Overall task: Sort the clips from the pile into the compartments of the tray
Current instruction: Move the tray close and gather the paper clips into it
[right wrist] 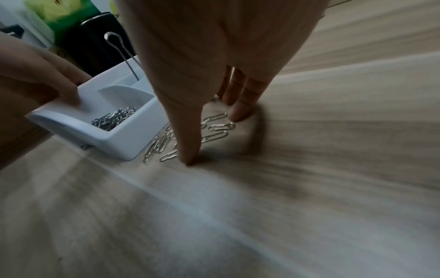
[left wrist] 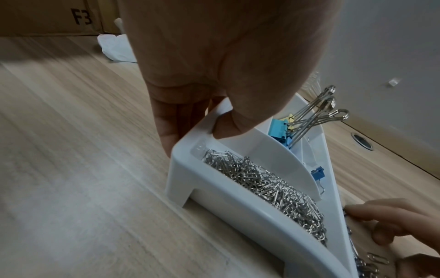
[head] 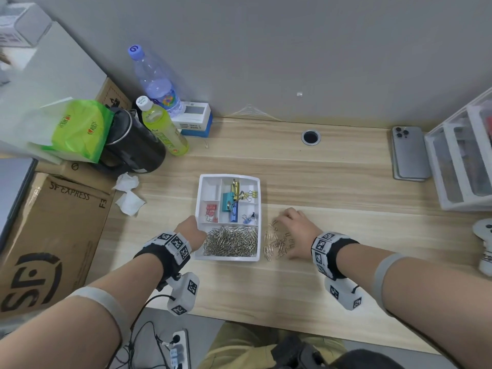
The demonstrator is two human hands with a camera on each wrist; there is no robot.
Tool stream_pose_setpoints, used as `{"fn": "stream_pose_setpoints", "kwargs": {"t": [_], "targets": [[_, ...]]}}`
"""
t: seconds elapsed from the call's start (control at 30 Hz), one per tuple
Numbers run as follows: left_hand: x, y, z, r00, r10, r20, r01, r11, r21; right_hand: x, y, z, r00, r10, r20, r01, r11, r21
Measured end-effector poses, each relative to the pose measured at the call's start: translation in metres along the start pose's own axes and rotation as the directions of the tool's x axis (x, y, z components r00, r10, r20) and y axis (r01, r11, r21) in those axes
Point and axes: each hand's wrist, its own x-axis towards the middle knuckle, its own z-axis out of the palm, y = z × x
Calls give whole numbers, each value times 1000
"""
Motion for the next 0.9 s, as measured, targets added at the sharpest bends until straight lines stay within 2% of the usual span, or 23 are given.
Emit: {"fn": "stream_pose_setpoints", "kwargs": {"t": [0.27, 0.5, 0.9], "targets": [[0, -1, 2, 1000, 31, 1, -31, 999, 29, 6, -15, 15, 997, -50, -64, 57, 992, 115], [2, -3, 5, 999, 42, -3, -42, 999, -4, 1, -29, 25, 993, -46, -107, 47, 999, 8], [8, -12, 7, 997, 74, 23, -73, 996, -43, -3, -35, 25, 988, -23, -155, 33, 997, 64]]}}
